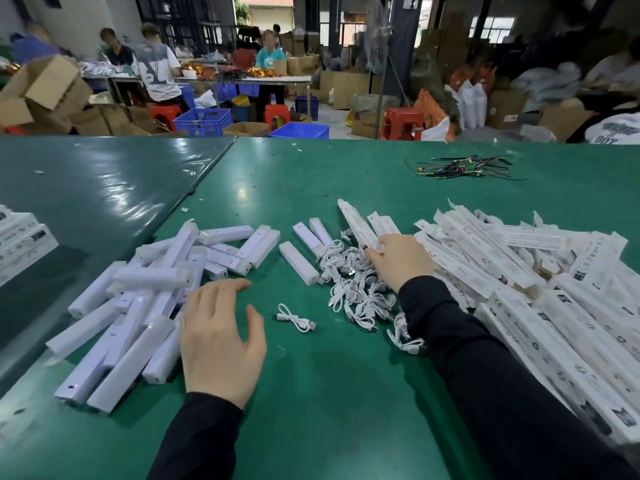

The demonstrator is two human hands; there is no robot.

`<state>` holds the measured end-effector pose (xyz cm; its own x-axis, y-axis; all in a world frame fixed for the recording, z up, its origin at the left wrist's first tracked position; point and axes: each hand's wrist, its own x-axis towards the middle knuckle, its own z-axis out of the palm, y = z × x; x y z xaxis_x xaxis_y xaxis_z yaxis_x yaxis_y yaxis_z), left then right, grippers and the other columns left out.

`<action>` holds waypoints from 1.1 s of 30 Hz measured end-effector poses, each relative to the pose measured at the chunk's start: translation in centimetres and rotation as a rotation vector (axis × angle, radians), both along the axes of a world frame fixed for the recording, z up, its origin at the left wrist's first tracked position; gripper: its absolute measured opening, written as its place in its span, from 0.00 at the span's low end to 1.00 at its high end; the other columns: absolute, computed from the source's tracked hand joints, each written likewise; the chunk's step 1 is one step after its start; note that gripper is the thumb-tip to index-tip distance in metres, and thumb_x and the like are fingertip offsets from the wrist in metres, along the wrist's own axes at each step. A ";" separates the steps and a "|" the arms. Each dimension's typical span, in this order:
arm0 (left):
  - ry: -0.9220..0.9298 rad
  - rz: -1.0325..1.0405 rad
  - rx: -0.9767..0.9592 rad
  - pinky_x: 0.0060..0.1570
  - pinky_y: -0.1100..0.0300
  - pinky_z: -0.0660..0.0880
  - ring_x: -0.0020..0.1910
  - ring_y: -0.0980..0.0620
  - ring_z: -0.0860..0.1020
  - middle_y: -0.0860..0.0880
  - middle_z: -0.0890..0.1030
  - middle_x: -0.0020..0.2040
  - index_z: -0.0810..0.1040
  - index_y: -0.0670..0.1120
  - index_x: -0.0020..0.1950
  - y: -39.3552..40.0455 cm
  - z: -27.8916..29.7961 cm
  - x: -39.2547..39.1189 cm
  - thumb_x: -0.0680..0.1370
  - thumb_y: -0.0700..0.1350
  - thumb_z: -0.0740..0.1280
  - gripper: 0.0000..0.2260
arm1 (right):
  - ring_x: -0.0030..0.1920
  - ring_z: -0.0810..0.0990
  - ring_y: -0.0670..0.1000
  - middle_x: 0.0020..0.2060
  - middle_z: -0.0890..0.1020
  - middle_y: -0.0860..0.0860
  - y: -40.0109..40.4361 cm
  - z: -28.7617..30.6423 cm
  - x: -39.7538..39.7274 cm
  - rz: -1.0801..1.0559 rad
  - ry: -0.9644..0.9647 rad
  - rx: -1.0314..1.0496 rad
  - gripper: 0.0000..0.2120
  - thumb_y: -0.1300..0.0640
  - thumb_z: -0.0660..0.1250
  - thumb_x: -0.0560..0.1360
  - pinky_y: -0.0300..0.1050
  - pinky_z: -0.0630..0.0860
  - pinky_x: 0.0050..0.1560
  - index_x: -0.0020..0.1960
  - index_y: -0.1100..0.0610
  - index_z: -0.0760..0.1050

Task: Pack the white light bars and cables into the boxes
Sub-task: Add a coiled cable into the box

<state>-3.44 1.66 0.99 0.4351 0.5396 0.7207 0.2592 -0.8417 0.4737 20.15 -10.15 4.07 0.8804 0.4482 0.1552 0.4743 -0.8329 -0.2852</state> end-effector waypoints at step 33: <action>-0.235 -0.718 -1.300 0.38 0.56 0.81 0.41 0.42 0.85 0.39 0.85 0.46 0.79 0.42 0.57 -3.3 1.8 0.4 0.71 0.55 0.68 0.21 | 0.43 0.85 0.57 0.50 0.85 0.62 -6.0 -2.1 -16.8 0.457 1.368 0.903 0.16 0.58 0.73 0.69 0.48 0.82 0.46 0.55 0.62 0.80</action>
<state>-3.00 -1.60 2.76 0.8228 0.5682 0.0088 -0.2002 0.2753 0.9403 3.30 -16.14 1.95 0.4113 0.8840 -0.2222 -0.3641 -0.0642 -0.9291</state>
